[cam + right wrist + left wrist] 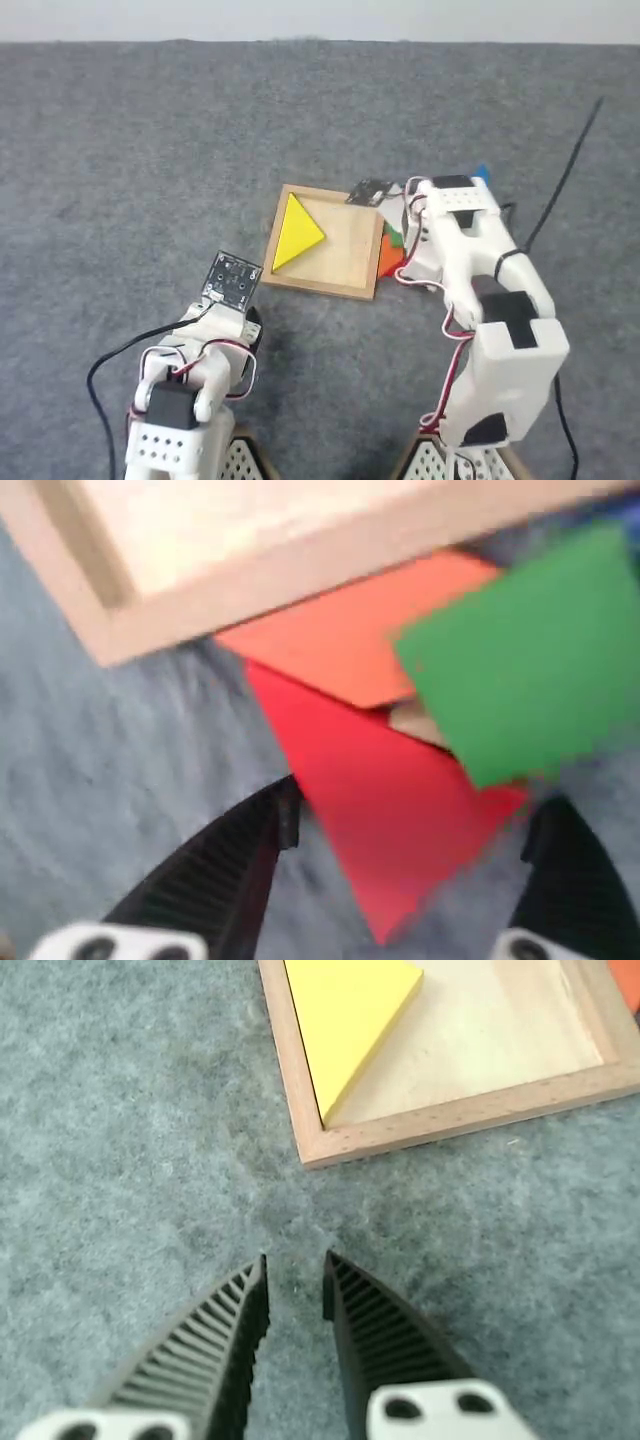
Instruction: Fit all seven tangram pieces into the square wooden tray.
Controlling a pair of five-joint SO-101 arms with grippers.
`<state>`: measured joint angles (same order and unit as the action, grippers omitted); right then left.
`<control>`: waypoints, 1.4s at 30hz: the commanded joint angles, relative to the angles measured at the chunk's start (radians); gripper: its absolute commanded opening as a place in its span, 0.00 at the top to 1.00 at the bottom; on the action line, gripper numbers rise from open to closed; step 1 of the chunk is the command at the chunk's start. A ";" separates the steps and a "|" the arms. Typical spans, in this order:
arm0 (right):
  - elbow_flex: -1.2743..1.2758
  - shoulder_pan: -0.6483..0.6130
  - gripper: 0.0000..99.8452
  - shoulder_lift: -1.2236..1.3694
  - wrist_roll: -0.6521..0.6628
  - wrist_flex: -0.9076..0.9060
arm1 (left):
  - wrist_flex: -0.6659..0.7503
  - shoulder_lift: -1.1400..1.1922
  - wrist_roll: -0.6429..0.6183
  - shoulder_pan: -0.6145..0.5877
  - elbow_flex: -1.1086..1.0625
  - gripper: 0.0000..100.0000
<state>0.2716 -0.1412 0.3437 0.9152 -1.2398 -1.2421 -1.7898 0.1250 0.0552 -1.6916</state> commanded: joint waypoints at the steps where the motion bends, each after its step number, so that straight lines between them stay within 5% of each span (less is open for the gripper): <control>1: 0.005 0.074 0.66 0.018 -0.058 -0.018 | -0.005 -0.002 -0.006 0.002 0.007 0.91; 7: -0.003 0.070 0.71 0.008 -0.077 -0.013 | -0.005 -0.002 -0.006 0.002 0.007 0.91; 14: -0.017 -0.019 0.52 -0.074 -0.011 -0.021 | -0.005 -0.002 -0.006 0.002 0.007 0.91; 33: -0.064 -0.030 0.55 -0.277 0.052 -0.079 | -0.005 -0.002 -0.006 0.002 0.007 0.91; 42: -0.074 -0.035 0.55 -0.038 0.021 0.071 | -0.005 -0.002 -0.006 0.002 0.007 0.91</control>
<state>0.2547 -0.1887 0.2624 0.9551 -1.2244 -1.2421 -1.7898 0.1250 0.0552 -1.6916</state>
